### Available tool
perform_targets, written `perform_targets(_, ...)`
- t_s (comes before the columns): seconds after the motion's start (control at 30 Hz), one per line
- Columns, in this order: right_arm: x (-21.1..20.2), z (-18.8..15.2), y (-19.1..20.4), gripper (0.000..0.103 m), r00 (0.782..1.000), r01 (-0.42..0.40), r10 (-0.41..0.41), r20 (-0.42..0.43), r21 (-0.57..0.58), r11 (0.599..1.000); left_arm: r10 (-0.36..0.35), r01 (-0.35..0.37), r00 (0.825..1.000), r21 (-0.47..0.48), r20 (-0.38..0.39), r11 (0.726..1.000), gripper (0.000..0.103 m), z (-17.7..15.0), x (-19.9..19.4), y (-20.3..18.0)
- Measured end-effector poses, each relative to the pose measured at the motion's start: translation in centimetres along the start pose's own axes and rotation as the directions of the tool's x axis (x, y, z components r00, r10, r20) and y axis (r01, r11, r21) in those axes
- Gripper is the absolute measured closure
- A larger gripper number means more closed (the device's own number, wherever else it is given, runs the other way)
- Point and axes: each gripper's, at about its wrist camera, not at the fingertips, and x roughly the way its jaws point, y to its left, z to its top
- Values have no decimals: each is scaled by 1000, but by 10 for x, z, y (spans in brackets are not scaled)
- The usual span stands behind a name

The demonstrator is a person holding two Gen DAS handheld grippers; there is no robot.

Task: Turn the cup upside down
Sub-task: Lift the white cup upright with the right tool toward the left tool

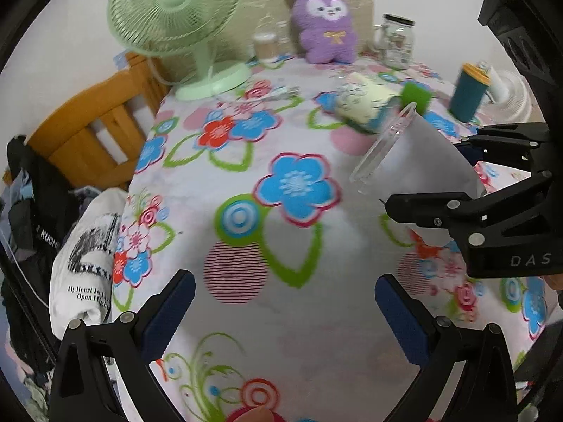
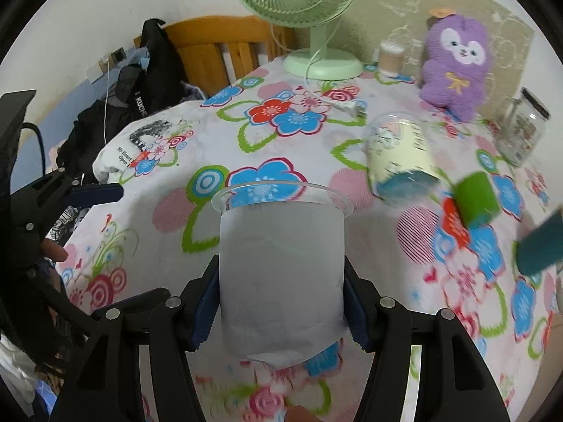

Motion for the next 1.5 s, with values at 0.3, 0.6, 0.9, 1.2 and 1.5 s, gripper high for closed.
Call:
perform_targets(0.3, -48, -53, -23, 39, 999, 36, -37, 21, 73, 997, -45, 41, 998, 95, 36, 995, 0, -4, -26, -60)
perform_targets(0.6, -69, -111, -42, 39, 997, 75, -73, -13, 140, 987, -88, 82, 996, 151, 33, 985, 0, -21, -38, -106)
perform_targets(0.9, -51, -135, -51, 39, 995, 87, -76, -72, 161, 983, -109, 109, 994, 147, -9, 983, 0, -37, -32, -134)
perform_targets(1.2, -39, -131, -56, 39, 994, 93, -83, -65, 175, 980, -97, 99, 995, 84, -32, 991, 0, -41, -23, -132)
perform_targets(1.5, -43, -131, -57, 16, 995, 100, -94, -37, 181, 978, -96, 98, 995, 44, -33, 994, 0, -42, -21, -128)
